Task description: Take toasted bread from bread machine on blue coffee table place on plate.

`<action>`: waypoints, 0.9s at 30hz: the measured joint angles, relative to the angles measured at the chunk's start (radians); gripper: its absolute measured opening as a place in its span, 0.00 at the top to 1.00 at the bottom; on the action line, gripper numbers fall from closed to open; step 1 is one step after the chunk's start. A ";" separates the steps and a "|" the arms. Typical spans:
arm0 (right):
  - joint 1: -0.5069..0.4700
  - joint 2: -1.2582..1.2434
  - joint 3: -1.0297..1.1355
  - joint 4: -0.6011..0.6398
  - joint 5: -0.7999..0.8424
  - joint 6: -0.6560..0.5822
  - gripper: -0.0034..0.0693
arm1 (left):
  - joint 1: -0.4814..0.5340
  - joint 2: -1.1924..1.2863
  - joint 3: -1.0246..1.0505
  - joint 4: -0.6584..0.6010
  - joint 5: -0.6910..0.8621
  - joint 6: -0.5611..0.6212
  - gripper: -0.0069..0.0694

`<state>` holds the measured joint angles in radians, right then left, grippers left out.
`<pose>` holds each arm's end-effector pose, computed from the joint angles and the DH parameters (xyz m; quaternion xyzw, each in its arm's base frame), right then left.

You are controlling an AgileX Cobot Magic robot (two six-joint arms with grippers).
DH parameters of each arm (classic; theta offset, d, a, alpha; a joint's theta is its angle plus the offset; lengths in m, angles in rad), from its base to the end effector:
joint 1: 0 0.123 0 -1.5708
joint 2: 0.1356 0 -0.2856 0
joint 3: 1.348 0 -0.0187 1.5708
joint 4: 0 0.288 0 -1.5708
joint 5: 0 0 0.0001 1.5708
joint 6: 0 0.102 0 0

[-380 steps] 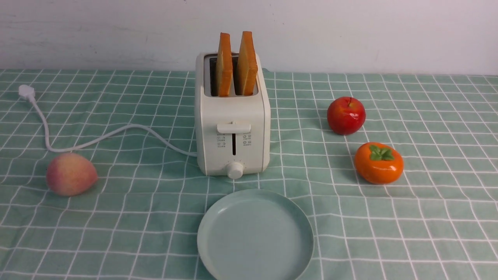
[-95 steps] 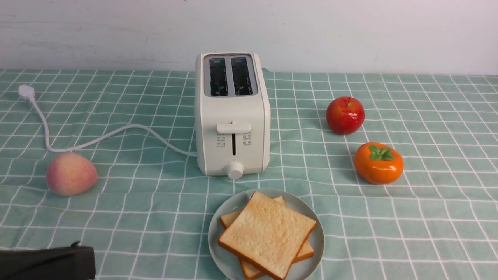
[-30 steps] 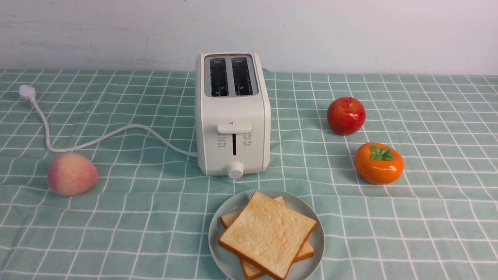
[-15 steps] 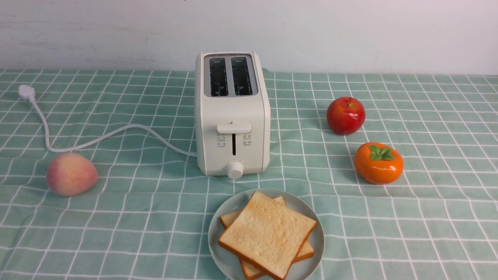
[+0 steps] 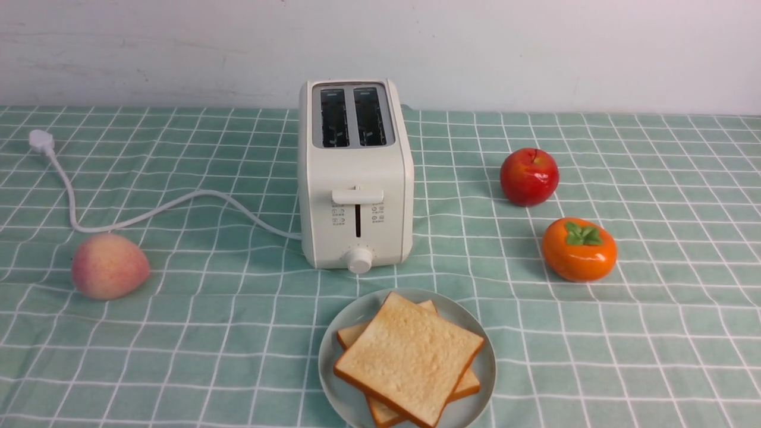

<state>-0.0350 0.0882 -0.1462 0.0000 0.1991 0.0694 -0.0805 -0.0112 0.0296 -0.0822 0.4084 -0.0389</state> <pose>0.1056 -0.0037 0.2410 0.0379 0.7249 0.0118 0.6877 0.0982 -0.0113 0.1630 -0.0044 0.8160 -0.0695 0.5738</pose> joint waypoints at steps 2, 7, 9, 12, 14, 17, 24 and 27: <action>-0.033 -0.040 0.000 0.000 0.000 0.000 0.84 | 0.000 0.000 0.000 0.000 0.000 0.000 0.83; -0.097 -0.098 0.000 0.000 -0.003 0.000 0.84 | 0.000 0.000 0.000 -0.001 0.000 0.000 0.82; -0.106 -0.098 0.009 0.000 -0.011 0.000 0.84 | 0.000 0.000 0.001 -0.001 0.000 0.000 0.82; -0.112 -0.098 0.055 0.000 -0.044 0.000 0.84 | 0.000 0.000 0.001 -0.001 -0.001 0.000 0.81; -0.105 -0.098 0.113 0.000 -0.059 0.000 0.83 | 0.000 0.000 0.001 -0.001 -0.001 0.000 0.81; -0.082 -0.098 0.162 0.000 -0.050 0.000 0.83 | 0.000 0.000 0.001 -0.001 -0.001 0.000 0.81; -0.025 -0.098 0.171 -0.005 0.121 0.000 0.82 | 0.000 0.000 0.001 -0.001 -0.001 0.000 0.80; -0.003 -0.098 0.167 -0.005 0.156 0.000 0.82 | 0.000 0.000 0.001 -0.001 -0.001 0.000 0.80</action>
<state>-0.0380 -0.0100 0.0209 -0.0052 0.3550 0.0694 -0.0805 -0.0112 0.0304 -0.0830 0.4074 -0.0389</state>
